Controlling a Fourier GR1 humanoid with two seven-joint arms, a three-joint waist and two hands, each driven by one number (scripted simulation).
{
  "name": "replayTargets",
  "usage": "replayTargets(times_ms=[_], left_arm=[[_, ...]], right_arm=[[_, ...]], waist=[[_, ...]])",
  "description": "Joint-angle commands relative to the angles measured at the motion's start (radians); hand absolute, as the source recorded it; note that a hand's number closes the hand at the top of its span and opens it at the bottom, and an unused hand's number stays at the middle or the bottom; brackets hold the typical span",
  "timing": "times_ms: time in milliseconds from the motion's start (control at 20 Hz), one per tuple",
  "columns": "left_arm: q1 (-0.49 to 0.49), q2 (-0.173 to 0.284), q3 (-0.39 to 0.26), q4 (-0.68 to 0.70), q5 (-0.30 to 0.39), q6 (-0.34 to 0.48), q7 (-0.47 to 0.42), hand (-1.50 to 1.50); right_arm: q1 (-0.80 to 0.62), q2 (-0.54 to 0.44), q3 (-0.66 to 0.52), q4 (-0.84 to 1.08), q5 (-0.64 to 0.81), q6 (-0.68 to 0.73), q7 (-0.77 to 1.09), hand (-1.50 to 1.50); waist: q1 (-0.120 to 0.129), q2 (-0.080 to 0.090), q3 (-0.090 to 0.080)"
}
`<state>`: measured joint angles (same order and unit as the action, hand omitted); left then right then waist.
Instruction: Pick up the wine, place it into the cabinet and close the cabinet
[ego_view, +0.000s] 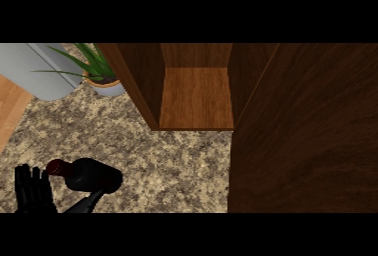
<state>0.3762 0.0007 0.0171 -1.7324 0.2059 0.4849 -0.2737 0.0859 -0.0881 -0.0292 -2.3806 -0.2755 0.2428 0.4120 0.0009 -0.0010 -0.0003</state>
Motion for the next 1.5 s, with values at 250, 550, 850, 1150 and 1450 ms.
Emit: replayTargets(times_ms=[250, 550, 850, 1150, 1450], left_arm=[[-0.051, 0.045, 0.116, 0.186, 0.13, -0.15, -0.101, -1.5], [-0.1, 0.015, 0.106, 0.315, 0.106, -0.158, -0.158, -1.5], [-0.148, 0.001, 0.115, 0.434, 0.13, -0.17, -0.217, -1.5], [-0.264, 0.021, 0.141, 0.555, 0.165, -0.157, -0.252, -1.5], [-0.312, 0.012, 0.19, 0.752, 0.272, -0.307, -0.43, -1.5]], right_arm=[[-0.003, 0.009, -0.019, 0.017, -0.012, 0.004, -0.012, -1.5], [0.039, 0.023, 0.034, -0.09, 0.022, -0.011, 0.042, -1.5], [0.016, 0.011, -0.016, -0.023, 0.017, 0.013, -0.016, -1.5], [0.03, 0.01, -0.024, -0.032, 0.008, 0.026, -0.01, -1.5], [0.05, 0.056, 0.06, -0.049, 0.101, 0.002, -0.022, -1.5]], waist=[[0.0, 0.001, 0.0], [-0.003, 0.0, 0.0], [-0.002, 0.001, 0.0], [-0.003, 0.001, 0.0], [-0.004, 0.001, 0.0]])
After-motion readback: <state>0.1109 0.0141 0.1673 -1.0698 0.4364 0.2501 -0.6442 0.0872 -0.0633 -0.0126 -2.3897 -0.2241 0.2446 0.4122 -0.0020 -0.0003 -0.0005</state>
